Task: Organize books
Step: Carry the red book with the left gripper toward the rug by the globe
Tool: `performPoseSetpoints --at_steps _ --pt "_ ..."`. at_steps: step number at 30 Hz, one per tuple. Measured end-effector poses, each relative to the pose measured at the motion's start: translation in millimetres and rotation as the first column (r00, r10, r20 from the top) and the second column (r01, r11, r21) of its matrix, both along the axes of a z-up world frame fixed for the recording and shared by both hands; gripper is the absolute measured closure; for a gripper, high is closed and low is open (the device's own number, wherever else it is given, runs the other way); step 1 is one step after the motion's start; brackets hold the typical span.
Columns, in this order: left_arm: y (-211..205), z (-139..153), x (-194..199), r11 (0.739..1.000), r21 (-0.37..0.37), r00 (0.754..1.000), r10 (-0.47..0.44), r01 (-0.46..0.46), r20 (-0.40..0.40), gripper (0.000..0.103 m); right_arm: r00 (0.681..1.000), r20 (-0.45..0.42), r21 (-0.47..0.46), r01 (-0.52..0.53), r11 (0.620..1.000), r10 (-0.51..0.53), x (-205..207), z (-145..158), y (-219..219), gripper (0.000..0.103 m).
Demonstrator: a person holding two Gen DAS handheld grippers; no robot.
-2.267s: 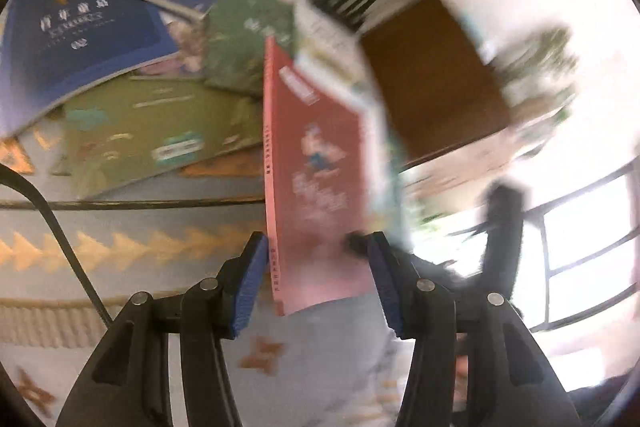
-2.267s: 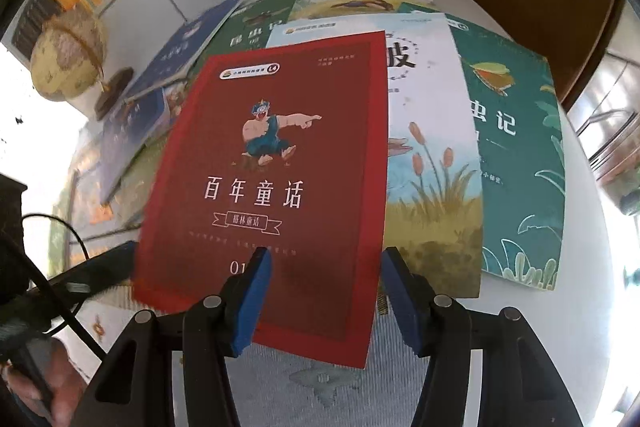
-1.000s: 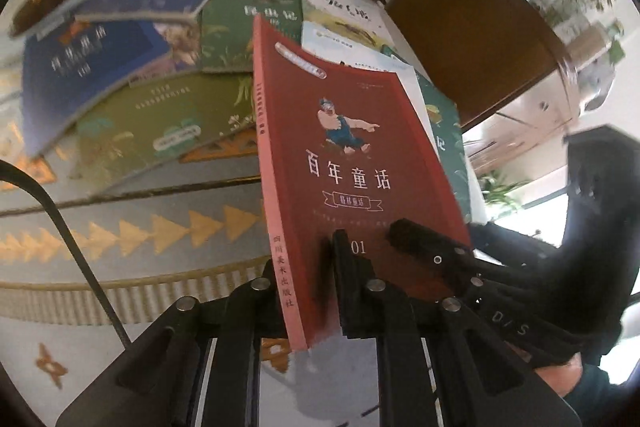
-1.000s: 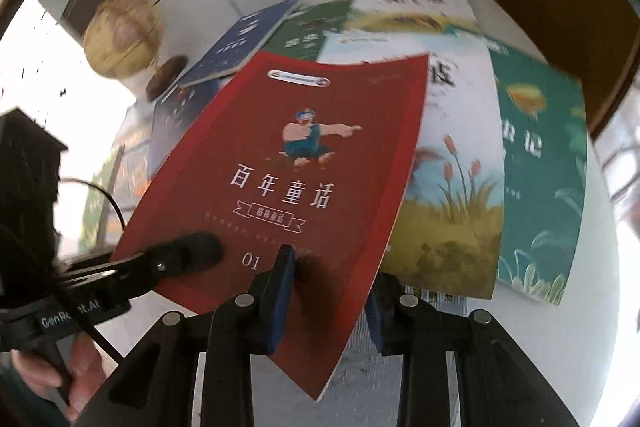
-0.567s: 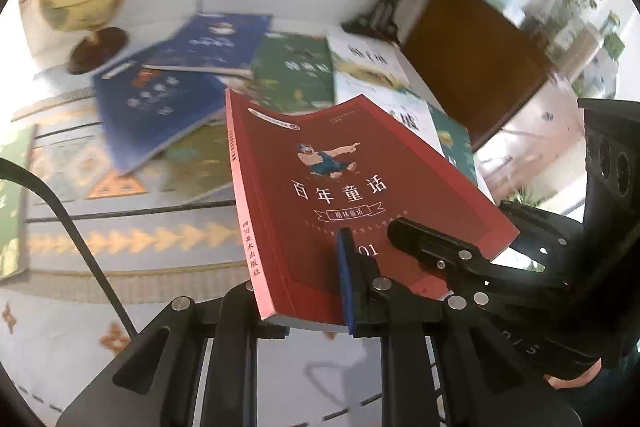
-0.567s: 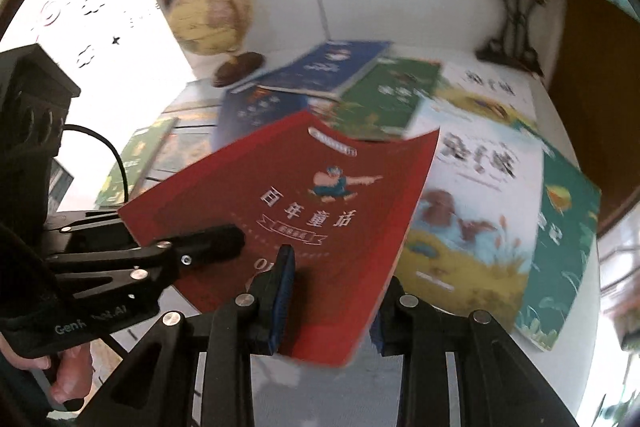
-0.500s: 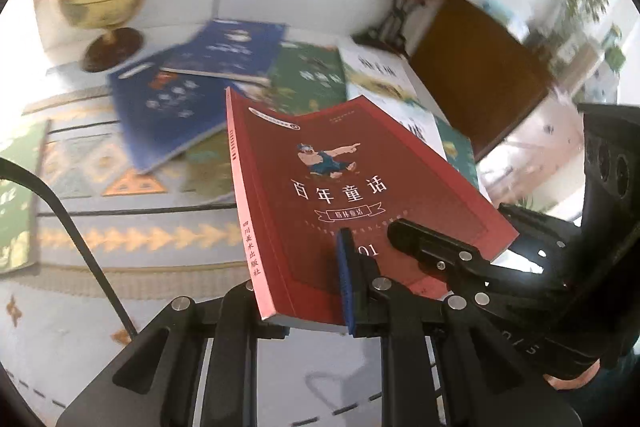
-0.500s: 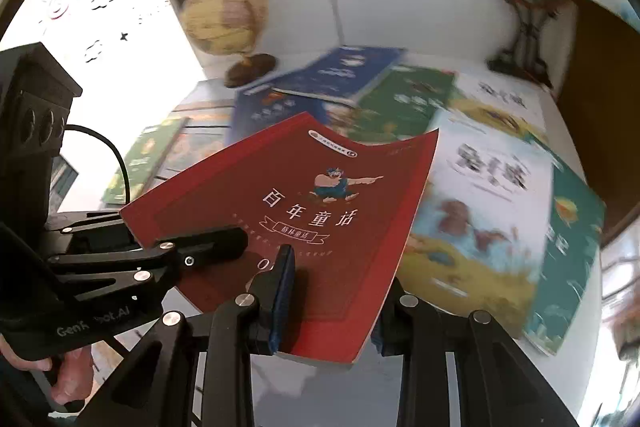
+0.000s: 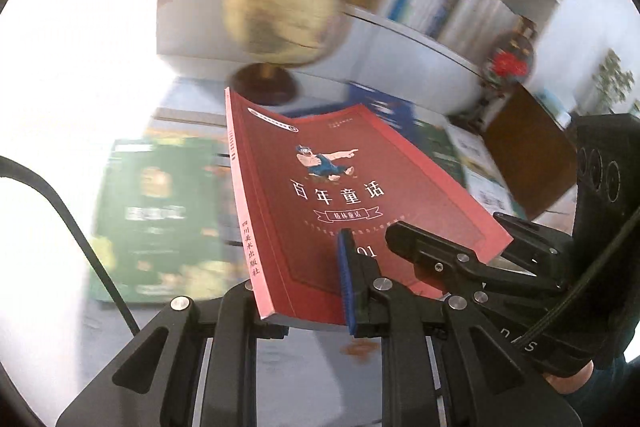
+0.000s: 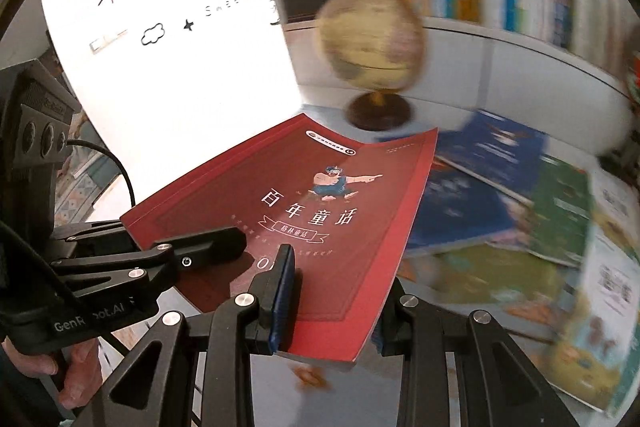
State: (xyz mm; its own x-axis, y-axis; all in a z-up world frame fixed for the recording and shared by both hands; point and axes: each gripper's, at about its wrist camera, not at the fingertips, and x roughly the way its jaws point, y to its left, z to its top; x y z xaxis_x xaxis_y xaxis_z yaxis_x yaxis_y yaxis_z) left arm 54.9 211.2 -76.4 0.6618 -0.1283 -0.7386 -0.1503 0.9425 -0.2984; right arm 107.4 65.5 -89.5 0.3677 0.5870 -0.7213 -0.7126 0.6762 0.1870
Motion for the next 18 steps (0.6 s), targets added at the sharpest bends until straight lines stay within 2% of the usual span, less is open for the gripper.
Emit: performPoseSetpoints --at_steps 4,9,14,18 --pt "61.2 -15.6 -5.8 0.999 -0.009 0.999 0.045 -0.045 -0.020 0.087 0.999 -0.032 -0.003 -0.035 0.999 0.035 -0.6 -13.9 65.2 0.072" --pt "107.2 -42.8 -7.5 0.996 -0.045 0.996 0.074 -0.077 -0.059 0.087 0.996 -0.070 -0.047 -0.062 0.997 0.059 -1.3 -36.5 124.7 0.072" --pt "134.1 -67.7 -5.5 0.992 -0.094 0.993 0.078 -0.087 -0.086 0.087 0.994 -0.102 -0.088 -0.059 0.994 0.050 -1.3 -55.1 154.3 0.072" --pt "144.0 -76.7 -2.5 0.989 -0.117 0.993 0.076 -0.086 -0.088 0.087 0.993 -0.114 -0.104 -0.047 0.994 0.035 2.2 -63.4 163.1 0.072"
